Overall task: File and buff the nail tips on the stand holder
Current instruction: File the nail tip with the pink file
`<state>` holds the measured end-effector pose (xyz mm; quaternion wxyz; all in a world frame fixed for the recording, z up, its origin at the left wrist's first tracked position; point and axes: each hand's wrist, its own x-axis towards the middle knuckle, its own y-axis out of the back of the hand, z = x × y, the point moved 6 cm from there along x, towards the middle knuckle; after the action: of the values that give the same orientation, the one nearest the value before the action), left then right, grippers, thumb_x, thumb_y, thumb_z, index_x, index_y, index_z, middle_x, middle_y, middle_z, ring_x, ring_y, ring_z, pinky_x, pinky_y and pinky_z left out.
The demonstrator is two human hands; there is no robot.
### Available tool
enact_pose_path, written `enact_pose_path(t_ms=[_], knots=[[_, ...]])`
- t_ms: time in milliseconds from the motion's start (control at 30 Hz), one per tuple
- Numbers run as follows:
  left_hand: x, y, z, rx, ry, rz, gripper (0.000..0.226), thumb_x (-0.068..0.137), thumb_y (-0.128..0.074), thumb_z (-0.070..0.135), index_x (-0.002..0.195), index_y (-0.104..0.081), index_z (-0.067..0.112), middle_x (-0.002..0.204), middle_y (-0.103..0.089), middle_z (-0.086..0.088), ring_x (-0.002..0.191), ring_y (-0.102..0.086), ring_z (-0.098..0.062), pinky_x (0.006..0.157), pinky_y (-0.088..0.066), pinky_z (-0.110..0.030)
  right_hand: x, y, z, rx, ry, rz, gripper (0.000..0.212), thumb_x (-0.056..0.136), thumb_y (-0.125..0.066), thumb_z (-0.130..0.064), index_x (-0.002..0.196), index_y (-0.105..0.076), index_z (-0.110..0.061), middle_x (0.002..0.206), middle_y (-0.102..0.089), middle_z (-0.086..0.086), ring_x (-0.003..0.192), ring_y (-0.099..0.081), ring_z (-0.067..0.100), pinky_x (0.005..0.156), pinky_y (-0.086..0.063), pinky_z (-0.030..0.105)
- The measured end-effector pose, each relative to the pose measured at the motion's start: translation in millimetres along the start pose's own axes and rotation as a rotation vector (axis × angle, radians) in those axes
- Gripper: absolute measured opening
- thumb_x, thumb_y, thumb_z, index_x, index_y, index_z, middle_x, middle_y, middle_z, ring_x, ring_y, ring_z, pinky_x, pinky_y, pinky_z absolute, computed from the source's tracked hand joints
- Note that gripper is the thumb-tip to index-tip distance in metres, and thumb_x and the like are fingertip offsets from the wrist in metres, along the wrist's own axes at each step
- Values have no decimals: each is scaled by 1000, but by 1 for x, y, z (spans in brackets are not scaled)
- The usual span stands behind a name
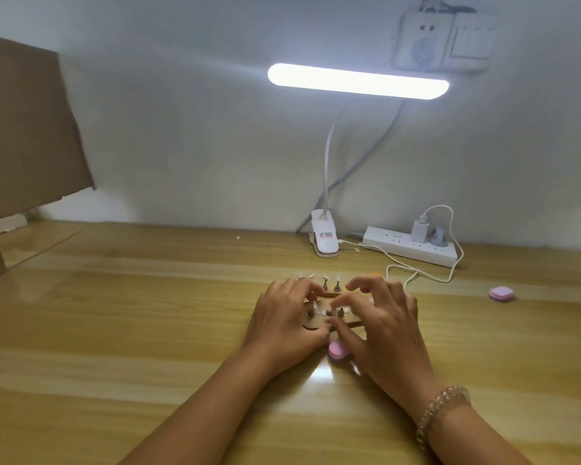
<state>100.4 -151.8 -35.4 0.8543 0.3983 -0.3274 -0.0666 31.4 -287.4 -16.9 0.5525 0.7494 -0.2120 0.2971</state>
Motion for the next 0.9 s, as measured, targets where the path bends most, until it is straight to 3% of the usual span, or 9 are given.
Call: enact_pose_path(t_ms=[233, 300, 400, 467, 567, 633, 767, 900], knots=[[3, -3, -20, 45, 210, -45, 51, 76, -70, 51, 121, -49, 37, 116, -58, 21, 115, -50, -11, 95, -36, -31, -3, 5, 4, 35, -36, 6, 16, 79, -77, -33, 91, -66, -32, 90, -57, -17, 89, -57, 13, 84, -35, 35], [2, 3, -14, 94, 148, 20, 54, 76, -67, 52, 123, -48, 34, 119, -53, 17, 113, -47, -11, 92, -34, -28, -4, 6, 4, 63, -48, -5, 15, 80, -76, -35, 90, -65, -32, 86, -57, -20, 84, -56, 9, 82, -36, 35], [-4, 12, 14, 87, -130, 166, 43, 76, -61, 43, 114, -56, 24, 110, -55, 9, 98, -49, -14, 83, -42, -30, -4, 7, 5, 108, -74, -3, 16, 79, -78, -35, 87, -64, -31, 80, -54, -22, 76, -51, 0, 77, -36, 33], [-8, 7, 26, 57, -229, 111, 34, 78, -57, 40, 108, -60, 23, 105, -59, 9, 94, -52, -15, 78, -48, -33, -4, 8, 4, 160, -85, 11, 17, 77, -80, -30, 85, -65, -29, 77, -52, -21, 72, -45, -6, 72, -38, 31], [-8, 0, 23, -45, -155, -24, 19, 83, -55, 41, 99, -58, 33, 91, -61, 24, 84, -54, -4, 68, -48, -29, -4, 9, 4, 252, -92, -8, 17, 78, -81, -26, 83, -65, -25, 74, -57, -16, 67, -50, -4, 61, -44, 27], [-6, -1, 15, -102, -101, -40, 14, 83, -56, 43, 94, -58, 35, 79, -57, 31, 68, -53, -3, 60, -39, -24, -5, 11, 5, 256, -103, -31, 18, 80, -76, -38, 85, -63, -28, 70, -57, -14, 62, -52, 0, 55, -44, 26], [-1, -8, 1, -264, 7, -156, 6, 86, -69, 31, 91, -69, 34, 89, -71, 20, 64, -56, 7, 64, -43, -22, -11, 2, 10, 126, -126, -277, 52, 69, -46, -82, 90, -47, -34, 67, -52, -13, 62, -51, 5, 53, -35, 24], [-1, -12, -3, -229, 52, -184, 8, 88, -71, 30, 93, -73, 35, 83, -69, 24, 70, -58, 12, 69, -45, -18, -17, -7, 10, 28, -75, -400, 50, 67, -43, -80, 88, -39, -35, 74, -52, -18, 70, -52, 6, 55, -34, 21]])
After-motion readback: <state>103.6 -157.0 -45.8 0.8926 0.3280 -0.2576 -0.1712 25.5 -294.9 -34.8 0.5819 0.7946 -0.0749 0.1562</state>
